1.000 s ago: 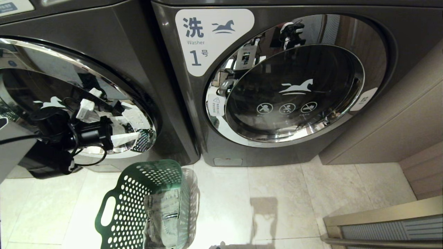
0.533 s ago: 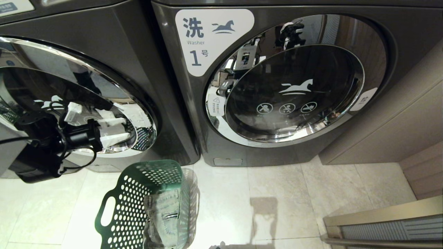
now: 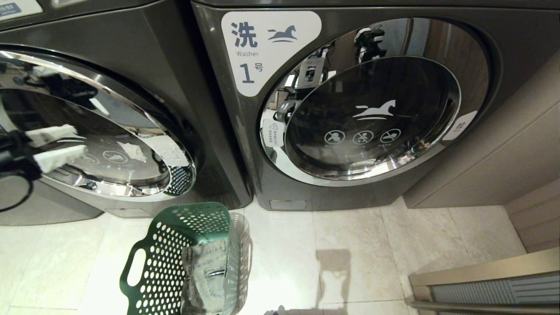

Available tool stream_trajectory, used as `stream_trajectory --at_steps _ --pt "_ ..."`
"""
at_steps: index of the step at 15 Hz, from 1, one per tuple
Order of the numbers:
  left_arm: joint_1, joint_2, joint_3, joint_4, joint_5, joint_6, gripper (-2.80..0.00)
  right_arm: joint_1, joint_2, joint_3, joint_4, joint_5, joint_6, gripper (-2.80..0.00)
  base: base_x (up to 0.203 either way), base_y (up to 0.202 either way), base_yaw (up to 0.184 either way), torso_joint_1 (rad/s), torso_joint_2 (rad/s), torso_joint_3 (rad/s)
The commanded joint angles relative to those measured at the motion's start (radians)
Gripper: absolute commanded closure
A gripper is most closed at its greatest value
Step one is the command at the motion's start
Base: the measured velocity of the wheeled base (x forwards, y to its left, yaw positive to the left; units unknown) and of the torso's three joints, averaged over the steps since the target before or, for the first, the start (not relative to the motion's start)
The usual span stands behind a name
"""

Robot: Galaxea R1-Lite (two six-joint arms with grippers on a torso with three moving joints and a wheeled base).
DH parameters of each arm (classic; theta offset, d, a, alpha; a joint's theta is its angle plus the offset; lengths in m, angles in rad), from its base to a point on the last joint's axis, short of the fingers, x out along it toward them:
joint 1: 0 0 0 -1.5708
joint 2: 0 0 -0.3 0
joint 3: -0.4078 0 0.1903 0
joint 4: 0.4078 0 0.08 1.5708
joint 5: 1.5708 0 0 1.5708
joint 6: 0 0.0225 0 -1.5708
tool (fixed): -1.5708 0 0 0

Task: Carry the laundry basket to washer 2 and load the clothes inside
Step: Open the lid of the washing machine

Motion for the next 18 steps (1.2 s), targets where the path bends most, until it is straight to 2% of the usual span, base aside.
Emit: stream_trajectory --at_steps 1,2,3,6,7,8,9,10,12,13,15,18 --pt "0.141 -0.317 0.081 0.014 -0.006 -0.064 -2.80 -0.001 0.001 0.000 0.000 0.001 -0.001 0.00 0.000 0.000 0.000 0.000 0.00 0.000" --pt "0.219 -0.438 0.105 0.030 0.000 -0.130 -2.80 0.000 0.001 0.000 0.000 0.001 -0.001 0.00 0.000 0.000 0.000 0.000 0.00 0.000" --pt "0.293 -0.558 0.119 0.044 0.018 -0.225 -2.80 -0.002 0.001 0.000 0.000 0.001 -0.001 0.00 0.000 0.000 0.000 0.000 0.00 0.000" --pt "0.456 -0.857 0.060 0.069 0.094 -0.625 -2.80 -0.002 0.001 0.000 0.000 0.001 -0.001 0.00 0.000 0.000 0.000 0.000 0.00 0.000" --pt "0.491 -0.934 -0.006 0.076 0.109 -0.773 -2.80 0.000 0.001 0.000 0.000 0.001 -0.001 0.00 0.000 0.000 0.000 0.000 0.00 0.000" --pt "0.505 -0.981 -0.066 0.081 0.107 -0.890 -2.80 -0.002 0.001 0.000 0.000 0.001 -0.001 0.00 0.000 0.000 0.000 0.000 0.00 0.000" --pt "0.503 -1.003 -0.104 0.085 0.068 -0.947 -2.80 0.000 0.001 0.000 0.000 0.001 -0.001 0.00 0.000 0.000 0.000 0.000 0.00 0.000" --pt "0.488 -1.008 -0.126 0.093 0.016 -0.963 -2.80 0.000 0.001 0.000 0.000 0.001 -0.001 0.00 0.000 0.000 0.000 0.000 0.00 0.000" --pt "0.483 -1.011 -0.150 0.184 -0.001 -0.975 -2.80 0.000 0.001 0.000 0.000 0.001 -0.001 0.00 0.000 0.000 0.000 0.000 0.00 0.000" --pt "0.482 -1.014 -0.169 0.276 -0.002 -0.975 -2.80 -0.001 0.001 0.000 0.000 0.001 -0.001 0.00 0.000 0.000 0.000 0.000 0.00 0.000" --pt "0.477 -1.027 -0.235 0.549 -0.001 -0.976 -2.80 -0.001 0.001 0.000 0.000 0.001 -0.001 0.00 0.000 0.000 0.000 0.000 0.00 0.000" --pt "0.462 -1.048 -0.325 1.044 -0.005 -0.976 -2.80 0.000 0.001 0.000 0.000 0.001 -0.001 0.00 0.000 0.000 0.000 0.000 0.00 0.000"
